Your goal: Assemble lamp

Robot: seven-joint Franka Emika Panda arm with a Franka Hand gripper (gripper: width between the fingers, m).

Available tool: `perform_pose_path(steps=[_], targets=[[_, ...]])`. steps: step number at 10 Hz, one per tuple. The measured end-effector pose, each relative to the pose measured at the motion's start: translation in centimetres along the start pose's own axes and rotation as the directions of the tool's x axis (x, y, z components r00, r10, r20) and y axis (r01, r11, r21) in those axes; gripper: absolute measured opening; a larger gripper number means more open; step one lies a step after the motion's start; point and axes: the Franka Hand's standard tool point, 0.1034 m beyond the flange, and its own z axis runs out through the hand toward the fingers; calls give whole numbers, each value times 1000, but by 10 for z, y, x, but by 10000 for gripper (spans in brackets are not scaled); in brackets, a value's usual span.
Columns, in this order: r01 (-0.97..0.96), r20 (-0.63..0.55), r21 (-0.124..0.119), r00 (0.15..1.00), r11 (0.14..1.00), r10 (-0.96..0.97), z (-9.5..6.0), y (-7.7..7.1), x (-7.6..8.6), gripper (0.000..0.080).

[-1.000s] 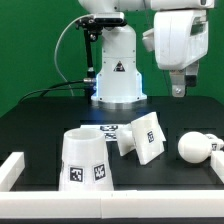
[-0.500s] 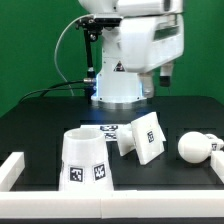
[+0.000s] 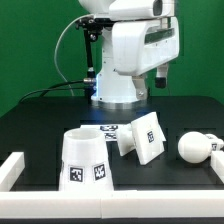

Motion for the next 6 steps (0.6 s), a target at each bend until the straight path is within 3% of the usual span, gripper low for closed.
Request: perform_pose_path(steps=[1, 2, 3, 6], targets=[[-41, -39, -12, 998, 999, 40, 9, -11, -24, 700], [-66, -39, -9, 997, 998, 66, 22, -24, -44, 700], [-72, -39, -15, 997, 997, 72, 30, -28, -49, 700], [-78, -34, -7, 996, 997, 77, 32, -28, -50, 700]])
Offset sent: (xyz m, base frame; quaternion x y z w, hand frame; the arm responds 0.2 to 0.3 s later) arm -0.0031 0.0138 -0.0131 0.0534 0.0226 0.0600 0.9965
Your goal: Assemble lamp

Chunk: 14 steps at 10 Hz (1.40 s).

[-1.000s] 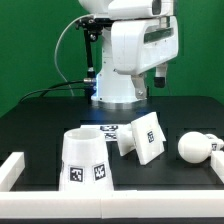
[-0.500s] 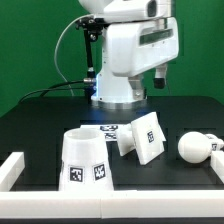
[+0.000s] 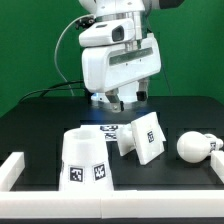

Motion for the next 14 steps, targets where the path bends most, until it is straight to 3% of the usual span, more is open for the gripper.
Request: perform_pose_path(steps=[1, 3, 6, 11, 13, 14], targets=[[9, -10, -18, 1000, 1000, -9, 3, 2, -1, 700], [26, -16, -63, 1000, 998, -27, 24, -4, -14, 700], [7, -8, -49, 1000, 999, -7, 39, -3, -22, 700], [-6, 4, -18, 1000, 1000, 6, 78, -16, -26, 700], [-20, 4, -17, 1000, 1000, 20, 79, -16, -25, 700], [-21, 4, -17, 1000, 1000, 21, 79, -16, -25, 577]])
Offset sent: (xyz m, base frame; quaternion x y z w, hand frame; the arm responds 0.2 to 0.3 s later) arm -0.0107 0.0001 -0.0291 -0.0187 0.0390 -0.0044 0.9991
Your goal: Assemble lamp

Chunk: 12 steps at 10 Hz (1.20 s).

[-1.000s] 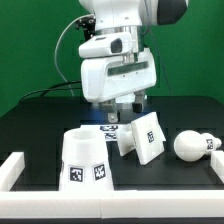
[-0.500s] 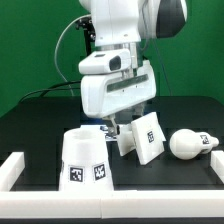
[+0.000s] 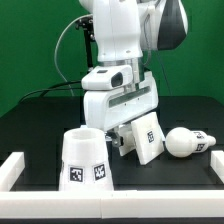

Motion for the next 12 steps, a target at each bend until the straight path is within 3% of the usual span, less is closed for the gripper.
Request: perform_pose_path(steps=[1, 3, 5, 12], targets=[[0, 0, 0, 1000, 1000, 0, 0, 0, 0, 439], [0, 0, 0, 1000, 1000, 0, 0, 0, 0, 427], [-1, 0, 0, 1000, 1000, 1, 0, 0, 0, 307], [142, 10, -26, 990, 989, -142, -7, 14, -9, 308]])
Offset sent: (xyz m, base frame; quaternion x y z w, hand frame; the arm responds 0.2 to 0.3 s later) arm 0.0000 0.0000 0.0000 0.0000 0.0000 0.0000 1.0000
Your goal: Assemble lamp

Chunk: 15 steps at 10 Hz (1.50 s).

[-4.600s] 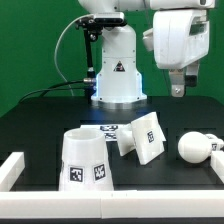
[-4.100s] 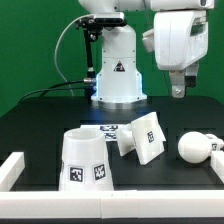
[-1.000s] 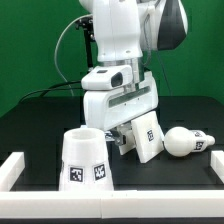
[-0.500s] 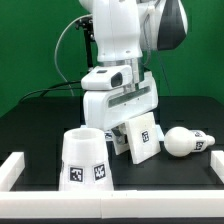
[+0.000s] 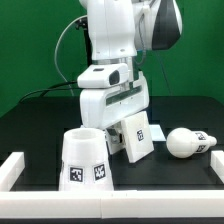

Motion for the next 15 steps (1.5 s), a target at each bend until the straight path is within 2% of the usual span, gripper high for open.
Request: perform_pose_path(steps=[1, 2, 3, 4, 7, 9, 15], targets=[[49, 3, -15, 999, 999, -49, -3, 1, 2, 308], [89, -2, -47, 996, 995, -89, -6, 1, 3, 308], [76, -10, -79, 997, 994, -77, -5, -1, -6, 308], [66, -4, -56, 998, 996, -66, -3, -3, -6, 308], [69, -3, -54, 998, 996, -69, -3, -3, -7, 308], [221, 20, -54, 975, 974, -220, -15, 1, 0, 310], [249, 25, -50, 968, 967, -248, -12, 1, 0, 310]])
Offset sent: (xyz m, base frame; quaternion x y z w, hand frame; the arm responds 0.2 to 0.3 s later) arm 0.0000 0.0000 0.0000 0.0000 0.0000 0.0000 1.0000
